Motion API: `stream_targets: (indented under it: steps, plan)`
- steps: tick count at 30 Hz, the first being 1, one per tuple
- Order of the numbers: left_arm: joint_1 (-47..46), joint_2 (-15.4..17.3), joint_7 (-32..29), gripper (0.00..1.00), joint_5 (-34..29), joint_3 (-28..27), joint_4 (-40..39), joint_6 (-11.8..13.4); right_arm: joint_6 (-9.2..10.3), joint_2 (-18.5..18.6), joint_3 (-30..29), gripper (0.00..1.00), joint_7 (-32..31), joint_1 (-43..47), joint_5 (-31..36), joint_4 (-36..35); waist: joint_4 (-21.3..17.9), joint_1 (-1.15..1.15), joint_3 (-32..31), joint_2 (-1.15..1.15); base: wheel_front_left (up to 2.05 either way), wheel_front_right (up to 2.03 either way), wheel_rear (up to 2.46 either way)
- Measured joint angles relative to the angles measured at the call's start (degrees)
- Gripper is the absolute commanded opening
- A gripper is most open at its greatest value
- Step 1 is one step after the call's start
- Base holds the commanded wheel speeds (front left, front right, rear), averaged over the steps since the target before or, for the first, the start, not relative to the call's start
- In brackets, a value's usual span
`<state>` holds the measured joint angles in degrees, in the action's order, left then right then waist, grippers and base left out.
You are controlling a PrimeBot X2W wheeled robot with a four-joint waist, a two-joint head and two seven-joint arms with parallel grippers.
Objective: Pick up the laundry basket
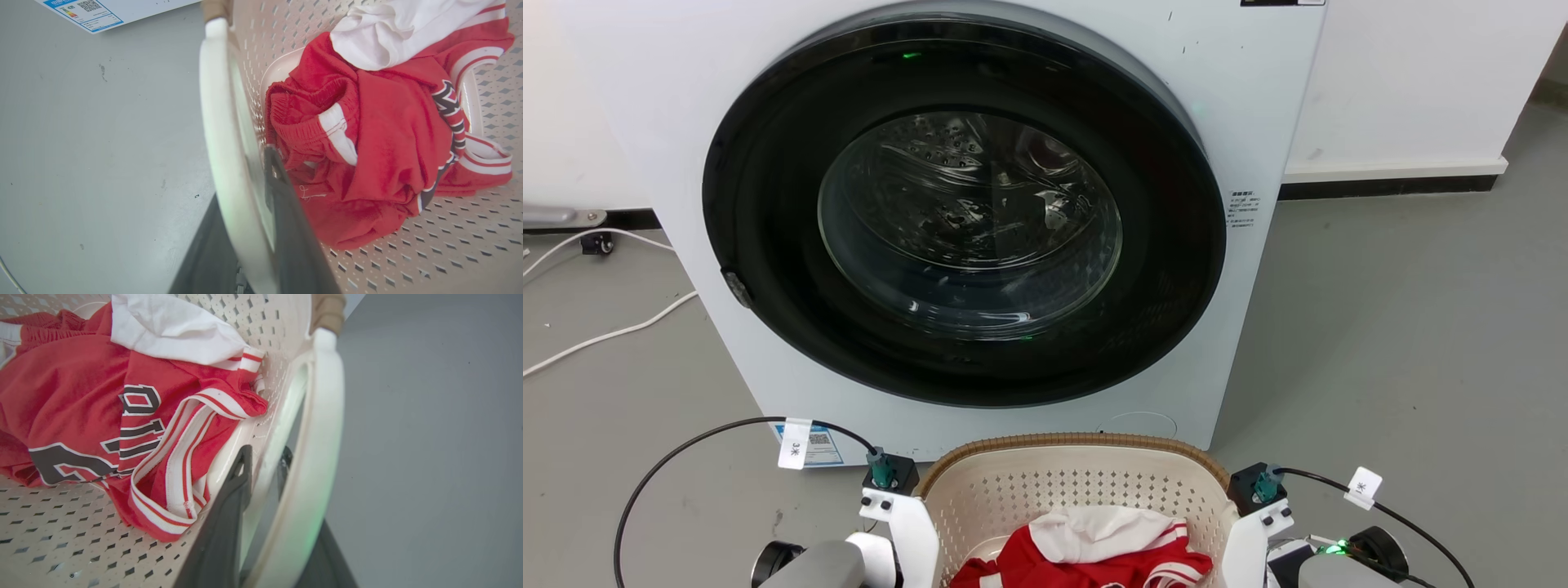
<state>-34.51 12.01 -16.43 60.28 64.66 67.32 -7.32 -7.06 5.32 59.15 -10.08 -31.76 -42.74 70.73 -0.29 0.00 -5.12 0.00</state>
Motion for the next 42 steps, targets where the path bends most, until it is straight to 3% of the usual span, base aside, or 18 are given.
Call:
stream_targets:
  steps: [42]
  plan:
    - [-0.13, -0.04, 1.56, 0.00, 5.02, 5.15, 0.54, 0.00, 0.00, 0.57, 8.17, 0.00, 0.91, -1.19, -8.22, 1.35, -0.49, 0.00, 0.84, 0.00, 0.00, 0.00, 0.00]
